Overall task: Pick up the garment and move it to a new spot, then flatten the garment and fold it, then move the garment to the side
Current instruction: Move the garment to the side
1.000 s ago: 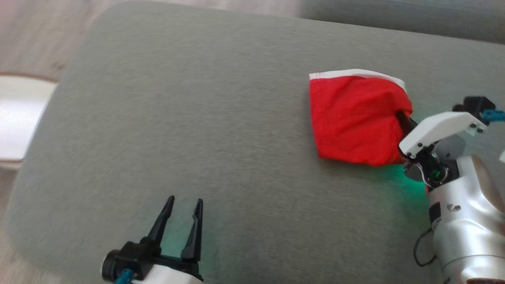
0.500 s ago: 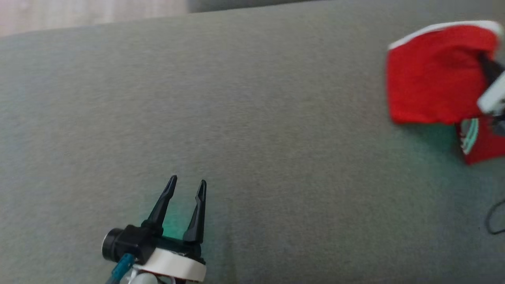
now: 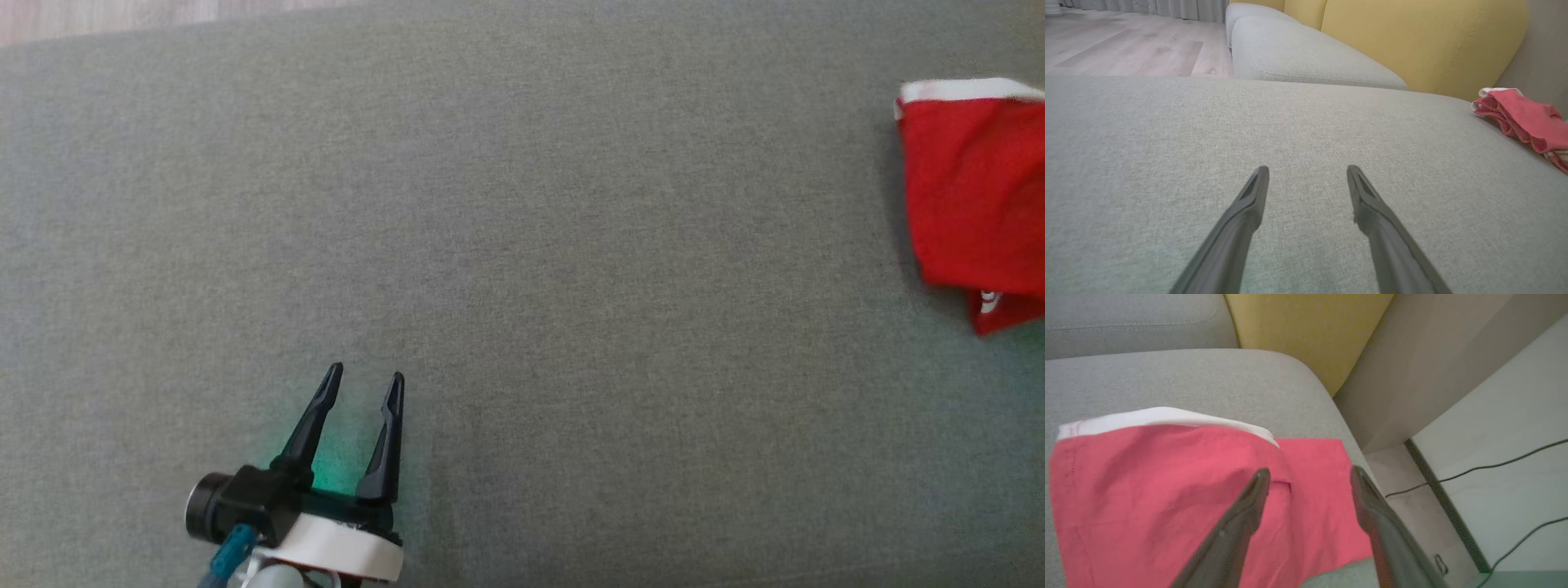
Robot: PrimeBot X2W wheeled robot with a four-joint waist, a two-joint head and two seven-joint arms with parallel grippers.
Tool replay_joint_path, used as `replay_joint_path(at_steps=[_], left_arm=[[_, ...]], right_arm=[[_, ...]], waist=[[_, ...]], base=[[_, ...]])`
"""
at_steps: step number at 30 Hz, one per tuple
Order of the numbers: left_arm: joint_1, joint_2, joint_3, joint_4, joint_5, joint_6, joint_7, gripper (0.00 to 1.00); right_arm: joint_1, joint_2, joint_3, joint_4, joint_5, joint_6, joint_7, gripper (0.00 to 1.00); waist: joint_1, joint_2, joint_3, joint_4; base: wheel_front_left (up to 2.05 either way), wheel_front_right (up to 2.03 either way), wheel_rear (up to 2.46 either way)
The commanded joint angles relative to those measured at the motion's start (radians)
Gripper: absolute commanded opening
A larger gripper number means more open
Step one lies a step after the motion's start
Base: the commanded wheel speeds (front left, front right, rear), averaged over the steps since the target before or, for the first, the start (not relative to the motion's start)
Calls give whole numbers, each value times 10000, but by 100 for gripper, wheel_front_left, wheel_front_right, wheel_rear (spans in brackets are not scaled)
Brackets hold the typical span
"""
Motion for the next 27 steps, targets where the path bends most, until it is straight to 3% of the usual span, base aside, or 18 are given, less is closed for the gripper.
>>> replay_joint_path(at_steps=[1, 8, 16, 20, 27], left_arm=[[-260, 41, 340, -279, -19, 16, -53, 100], [1, -150, 790, -171, -20, 29, -53, 100], [457, -350, 1374, 124, 114, 356, -53, 100], [863, -397, 1791, 254, 251, 638, -53, 100], [1198, -438, 2316, 264, 549, 979, -53, 100]], right_arm=[[-178, -210, 188, -701, -393, 75, -594, 100], [304, 1116, 994, -2274, -614, 75, -2796, 100], [2668, 2427, 2406, -4070, -323, 75, -4701, 100], [4204, 3015, 3001, -4137, -330, 75, -5977, 100], [6152, 3542, 3322, -2856, -244, 75, -7818, 100]], waist=[[0, 0, -71, 44], [0, 0, -771, 179], [0, 0, -1866, 563], [0, 0, -2365, 703], [0, 0, -2792, 969]], base=[[0, 0, 0], [0, 0, 0], [0, 0, 0], [0, 0, 0], [0, 0, 0]])
